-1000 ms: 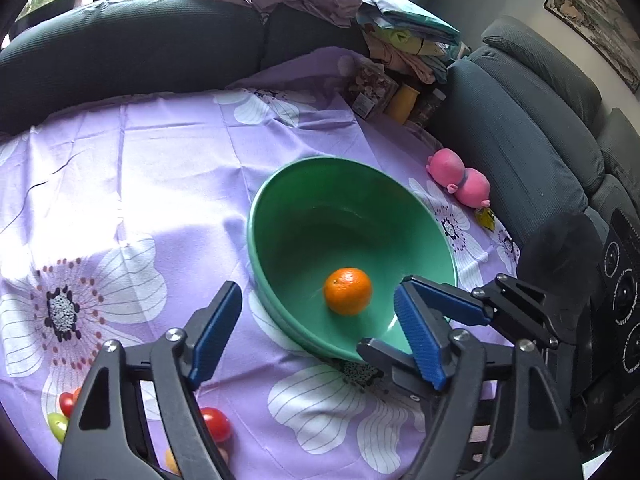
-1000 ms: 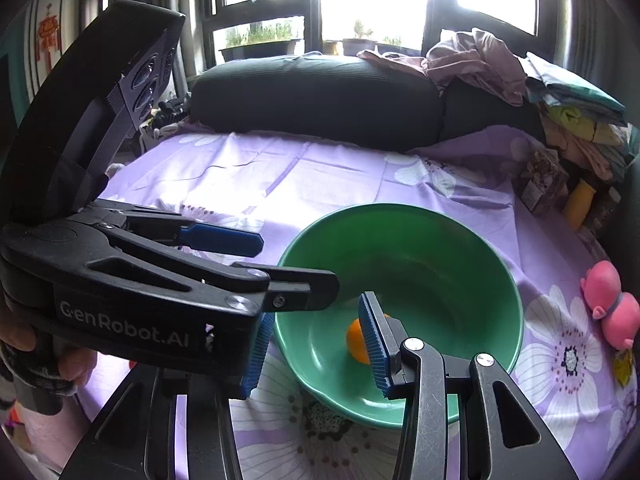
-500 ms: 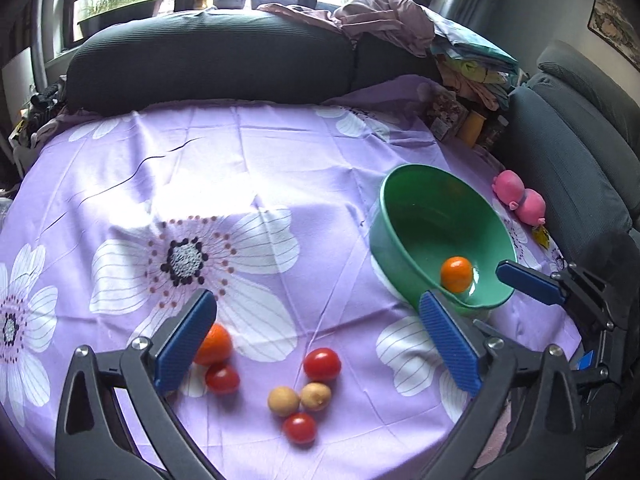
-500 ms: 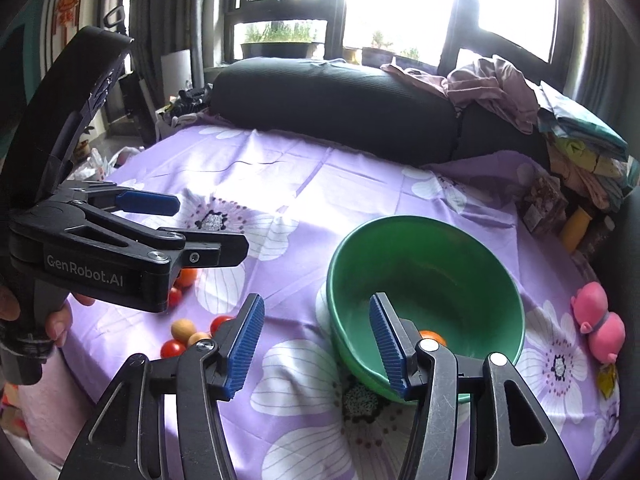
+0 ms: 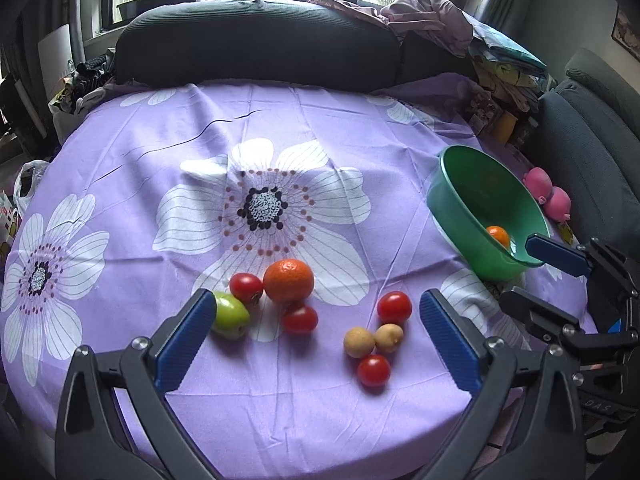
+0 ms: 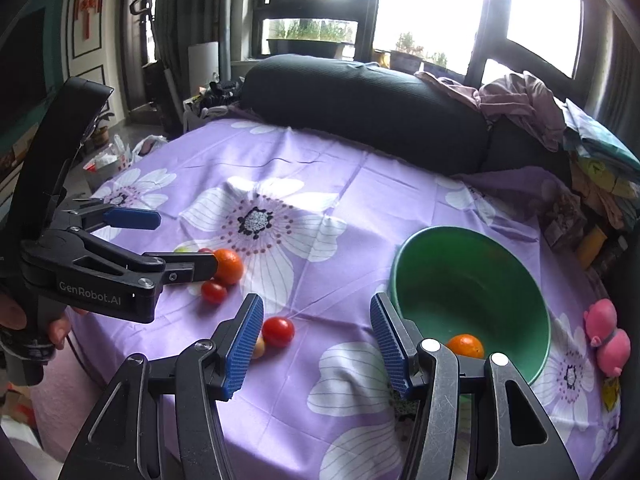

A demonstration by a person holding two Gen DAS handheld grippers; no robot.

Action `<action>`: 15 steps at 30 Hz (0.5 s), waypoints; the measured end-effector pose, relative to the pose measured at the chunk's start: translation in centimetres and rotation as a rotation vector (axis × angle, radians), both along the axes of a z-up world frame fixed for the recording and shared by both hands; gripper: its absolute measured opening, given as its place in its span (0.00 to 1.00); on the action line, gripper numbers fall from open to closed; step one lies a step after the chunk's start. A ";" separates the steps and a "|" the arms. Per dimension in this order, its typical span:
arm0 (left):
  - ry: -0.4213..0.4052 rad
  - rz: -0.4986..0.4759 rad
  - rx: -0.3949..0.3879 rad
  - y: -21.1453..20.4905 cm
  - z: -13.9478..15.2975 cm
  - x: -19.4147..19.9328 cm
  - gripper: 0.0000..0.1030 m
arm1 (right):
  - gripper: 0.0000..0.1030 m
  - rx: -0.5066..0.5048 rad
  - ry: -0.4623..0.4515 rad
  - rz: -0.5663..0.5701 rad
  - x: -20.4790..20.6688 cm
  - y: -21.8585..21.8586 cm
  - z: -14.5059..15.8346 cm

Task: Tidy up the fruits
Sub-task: 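Move the right gripper back toward the small brown fruits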

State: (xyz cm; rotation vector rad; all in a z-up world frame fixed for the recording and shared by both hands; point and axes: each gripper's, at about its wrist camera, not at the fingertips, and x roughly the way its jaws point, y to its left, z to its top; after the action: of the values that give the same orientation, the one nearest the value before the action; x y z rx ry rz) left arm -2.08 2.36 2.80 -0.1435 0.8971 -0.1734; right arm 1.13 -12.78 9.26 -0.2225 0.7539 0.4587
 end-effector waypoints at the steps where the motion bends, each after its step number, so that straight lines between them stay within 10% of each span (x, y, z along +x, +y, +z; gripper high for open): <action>1: 0.007 0.002 0.001 0.3 -0.3 -0.2 0.99 | 0.55 0.004 0.016 0.010 0.0 0.2 -0.3; 15: 0.091 -0.037 -0.070 1.4 -4.0 -1.6 0.85 | 0.55 0.049 0.220 0.056 0.0 1.3 -5.8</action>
State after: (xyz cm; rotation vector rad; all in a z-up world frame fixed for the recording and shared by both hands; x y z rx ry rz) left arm -3.67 3.75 -1.20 -0.2014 0.9854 -0.2348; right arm 1.14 -11.49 3.43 -0.1494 0.9519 0.5601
